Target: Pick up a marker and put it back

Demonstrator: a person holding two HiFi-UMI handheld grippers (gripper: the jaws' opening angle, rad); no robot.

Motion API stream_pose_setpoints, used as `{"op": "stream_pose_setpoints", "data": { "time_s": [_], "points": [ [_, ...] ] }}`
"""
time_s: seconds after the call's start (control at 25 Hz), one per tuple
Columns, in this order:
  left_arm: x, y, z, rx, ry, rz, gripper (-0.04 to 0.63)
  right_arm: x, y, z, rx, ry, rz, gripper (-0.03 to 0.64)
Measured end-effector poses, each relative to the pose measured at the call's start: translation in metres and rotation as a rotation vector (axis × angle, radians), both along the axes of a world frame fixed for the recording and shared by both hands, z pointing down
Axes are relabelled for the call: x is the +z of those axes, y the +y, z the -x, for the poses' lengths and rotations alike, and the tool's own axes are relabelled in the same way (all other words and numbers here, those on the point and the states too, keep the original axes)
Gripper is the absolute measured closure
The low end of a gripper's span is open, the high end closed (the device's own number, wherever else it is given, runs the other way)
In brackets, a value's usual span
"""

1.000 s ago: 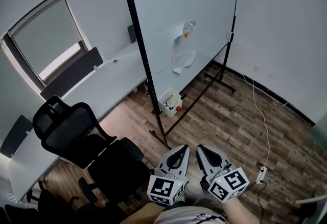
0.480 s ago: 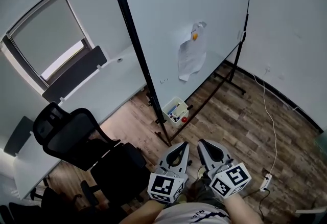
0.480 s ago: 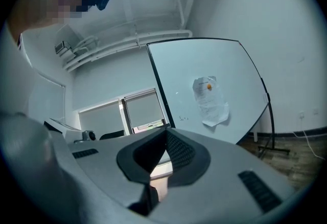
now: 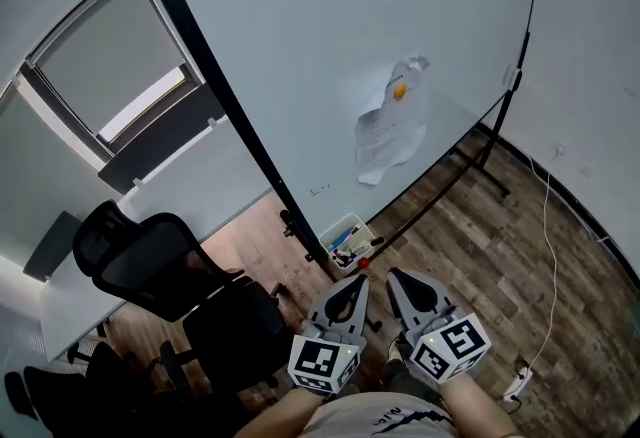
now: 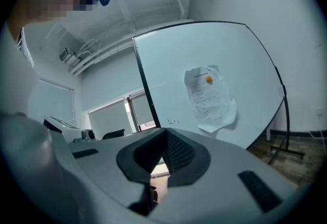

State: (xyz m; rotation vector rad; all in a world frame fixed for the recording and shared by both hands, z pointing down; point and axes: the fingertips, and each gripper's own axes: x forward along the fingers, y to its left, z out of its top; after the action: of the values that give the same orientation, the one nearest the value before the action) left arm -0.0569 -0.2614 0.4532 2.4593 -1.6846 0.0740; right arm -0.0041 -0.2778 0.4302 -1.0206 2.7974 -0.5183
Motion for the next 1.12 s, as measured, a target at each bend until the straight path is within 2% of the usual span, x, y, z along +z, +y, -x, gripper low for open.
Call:
{"op": "stream_pose_setpoints", "data": {
  "time_s": [0.2,0.44,0.76,1.04,1.12],
  "points": [
    [0.012,-0.028,0.0,-0.058,-0.013,0.026,0.584,0.013,-0.031,0.001,-0.056,0.01,0.016,0.606],
    [0.028,-0.043,0.006,-0.077,-0.03,0.057,0.584,0.039,-0.05,0.011,-0.088,0.021,0.069,0.606],
    [0.041,-0.062,0.011,-0.015,-0.043,0.013,0.584,0.077,-0.07,0.023,-0.031,0.045,0.124,0.604],
    [0.061,-0.07,0.019,0.032,-0.029,0.042,0.584,0.108,-0.078,0.026,0.046,0.077,0.165,0.597],
    [0.067,-0.07,0.02,0.043,-0.028,0.059,0.584,0.118,-0.082,0.025,0.065,0.08,0.181,0.564]
  ]
}}
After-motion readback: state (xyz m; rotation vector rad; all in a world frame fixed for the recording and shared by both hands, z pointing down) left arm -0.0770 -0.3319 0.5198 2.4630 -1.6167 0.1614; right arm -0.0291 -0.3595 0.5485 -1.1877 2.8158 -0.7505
